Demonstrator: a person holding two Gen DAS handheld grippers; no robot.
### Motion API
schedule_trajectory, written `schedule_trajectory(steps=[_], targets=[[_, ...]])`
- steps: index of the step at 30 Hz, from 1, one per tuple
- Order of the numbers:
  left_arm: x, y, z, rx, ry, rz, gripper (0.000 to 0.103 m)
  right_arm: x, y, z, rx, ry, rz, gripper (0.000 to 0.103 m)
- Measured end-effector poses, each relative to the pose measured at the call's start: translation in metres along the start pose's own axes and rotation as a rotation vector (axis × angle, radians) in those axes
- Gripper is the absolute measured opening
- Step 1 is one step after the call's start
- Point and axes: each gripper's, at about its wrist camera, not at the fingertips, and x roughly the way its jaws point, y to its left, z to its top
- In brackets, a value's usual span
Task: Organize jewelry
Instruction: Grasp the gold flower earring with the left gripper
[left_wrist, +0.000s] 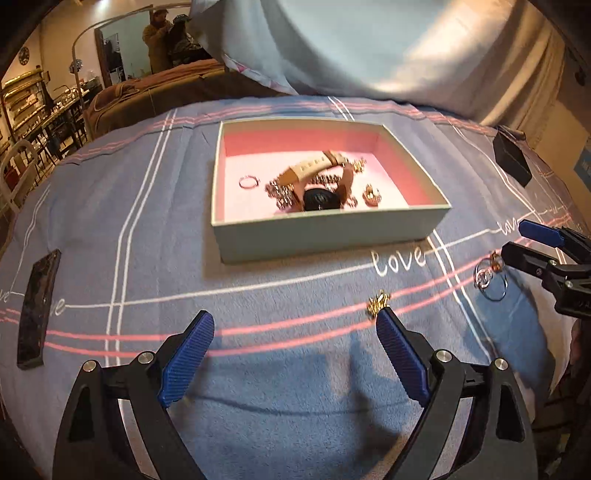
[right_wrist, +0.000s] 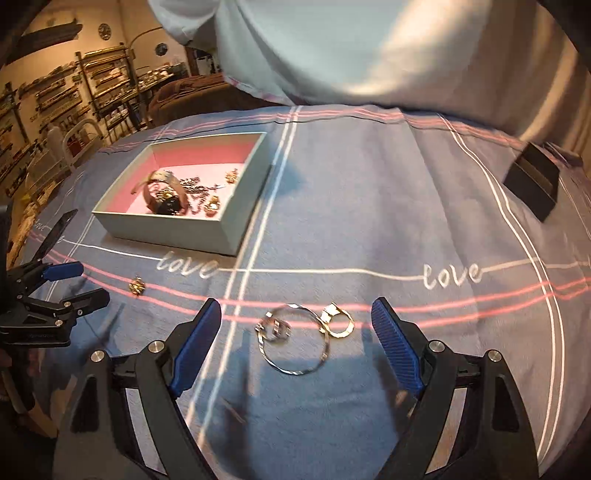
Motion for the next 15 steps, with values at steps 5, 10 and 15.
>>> schedule_trajectory(steps=[5, 10, 15], targets=[[0.02, -0.02, -0.015, 0.026, 0.039, 0.024, 0.088, 0.022, -0.006, -0.006, -0.065, 0.08, -0.132, 0.083], [0.016, -0.018, -0.015, 0.018, 0.035, 0.026, 0.088, 0.052, 0.059, -0.003, -0.219, 0.106, -0.021, 0.084], [0.01, -0.001, -0.02, -0.019, 0.035, 0.043, 0.088, 0.035, 0.099, 0.007, -0.302, 0.027, 0.038, 0.084]])
